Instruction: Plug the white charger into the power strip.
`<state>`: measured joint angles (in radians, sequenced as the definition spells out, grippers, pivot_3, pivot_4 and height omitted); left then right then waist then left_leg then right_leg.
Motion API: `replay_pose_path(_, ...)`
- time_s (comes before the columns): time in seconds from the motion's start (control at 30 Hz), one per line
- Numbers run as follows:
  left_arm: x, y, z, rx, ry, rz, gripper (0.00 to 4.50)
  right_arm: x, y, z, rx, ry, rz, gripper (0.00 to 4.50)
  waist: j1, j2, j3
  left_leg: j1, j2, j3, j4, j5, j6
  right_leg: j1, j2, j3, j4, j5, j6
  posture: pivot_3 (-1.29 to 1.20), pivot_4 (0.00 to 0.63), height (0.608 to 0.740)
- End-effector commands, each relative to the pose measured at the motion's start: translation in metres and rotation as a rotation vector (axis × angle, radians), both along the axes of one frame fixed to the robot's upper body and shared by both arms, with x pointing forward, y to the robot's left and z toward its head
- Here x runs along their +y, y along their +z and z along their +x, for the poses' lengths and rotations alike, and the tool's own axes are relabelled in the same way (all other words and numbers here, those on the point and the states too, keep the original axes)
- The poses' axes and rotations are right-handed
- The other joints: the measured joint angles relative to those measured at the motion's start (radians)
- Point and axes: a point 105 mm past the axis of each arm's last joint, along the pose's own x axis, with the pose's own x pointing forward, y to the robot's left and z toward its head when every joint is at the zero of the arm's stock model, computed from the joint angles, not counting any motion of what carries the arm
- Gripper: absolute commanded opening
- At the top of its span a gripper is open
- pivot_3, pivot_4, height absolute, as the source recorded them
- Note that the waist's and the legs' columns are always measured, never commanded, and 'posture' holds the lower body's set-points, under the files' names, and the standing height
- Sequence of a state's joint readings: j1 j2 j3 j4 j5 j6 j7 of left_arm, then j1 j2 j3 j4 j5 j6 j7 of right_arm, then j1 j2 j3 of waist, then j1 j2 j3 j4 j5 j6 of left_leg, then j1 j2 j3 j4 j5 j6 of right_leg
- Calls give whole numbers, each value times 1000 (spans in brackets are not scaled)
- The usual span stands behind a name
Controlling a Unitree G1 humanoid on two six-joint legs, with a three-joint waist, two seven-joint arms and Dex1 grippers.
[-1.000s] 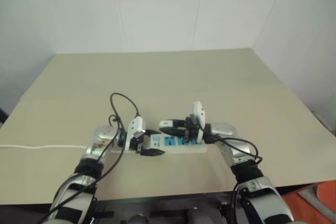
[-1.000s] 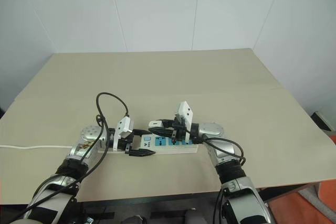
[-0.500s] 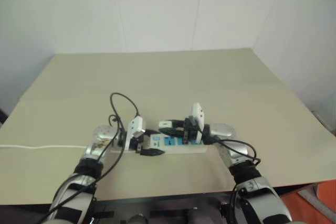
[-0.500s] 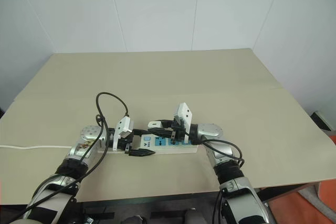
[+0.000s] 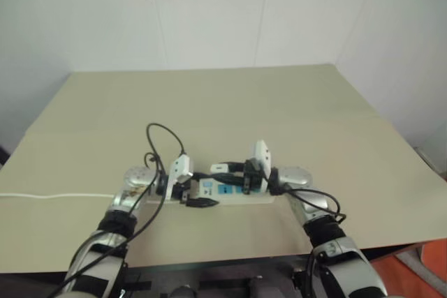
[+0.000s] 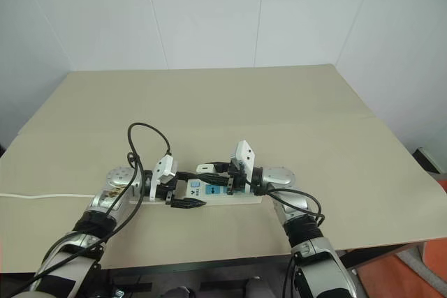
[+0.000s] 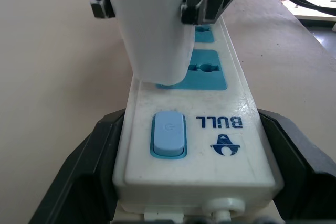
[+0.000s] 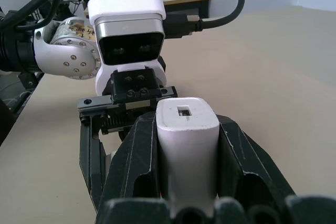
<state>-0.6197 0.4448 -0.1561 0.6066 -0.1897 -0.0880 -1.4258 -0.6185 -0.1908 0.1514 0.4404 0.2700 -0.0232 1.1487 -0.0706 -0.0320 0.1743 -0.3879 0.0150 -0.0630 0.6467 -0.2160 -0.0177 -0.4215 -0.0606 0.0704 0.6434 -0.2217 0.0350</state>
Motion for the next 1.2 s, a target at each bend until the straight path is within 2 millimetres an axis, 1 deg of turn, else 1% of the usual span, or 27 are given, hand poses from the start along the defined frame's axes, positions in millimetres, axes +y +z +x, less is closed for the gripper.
replay_pose_path(0.03, 7, -6, -4, 19, -13, 57, 3307, -1, -7, 1, -27, -9, -31, 1101, 0, 0, 0, 0, 0, 0, 0, 0, 0, 0, 0, 0, 0, 0, 0, 0, 150, 740)
replay_pose_path(0.17, 10, -6, -4, 18, -8, 60, 3307, -13, -19, 3, -25, -23, -73, 1101, 0, 0, 0, 1, 0, 0, 0, 0, 0, 1, 0, 0, 0, 0, 0, 0, 150, 740)
replay_pose_path(0.43, 15, -7, -5, 19, 9, 67, 3307, -54, -33, 7, 6, -48, -191, 1101, 7, 0, 0, 1, 0, 0, 0, 0, 0, 2, 0, 0, 0, 0, 0, 0, 150, 740)
replay_pose_path(0.6, 16, -6, -4, 17, 15, 67, 3307, -66, -38, 9, 29, -56, -231, 1101, 12, 0, 0, 2, 0, 0, 0, 0, 0, 2, 0, 0, 0, 0, 0, 0, 150, 740)
replay_pose_path(0.83, 18, -6, -4, 14, 24, 68, 3307, -83, -47, 7, 87, -68, -277, 1101, 21, -1, 0, 2, 0, 0, 0, 0, 0, 2, 0, 0, -1, 0, 0, 0, 150, 740)
replay_pose_path(0.97, 18, -7, -5, 16, 27, 68, 3307, -90, -52, 3, 109, -72, -291, 1101, 25, -1, -1, 2, 0, 0, 0, 0, 0, 3, 0, 0, -1, 0, 0, 0, 150, 740)
replay_pose_path(1.07, 17, -7, -5, 16, 28, 67, 3307, -90, -55, 1, 122, -63, -307, 1101, 27, -1, -1, 2, 0, 0, 0, 0, 0, 3, 0, 0, -1, 0, 0, 0, 150, 740)
replay_pose_path(1.2, 17, -7, -5, 16, 26, 67, 3307, -75, -54, 1, 110, -35, -310, 1101, 26, -1, -1, 2, 0, 0, 0, 0, 0, 3, 0, 0, -1, 0, 0, 0, 150, 740)
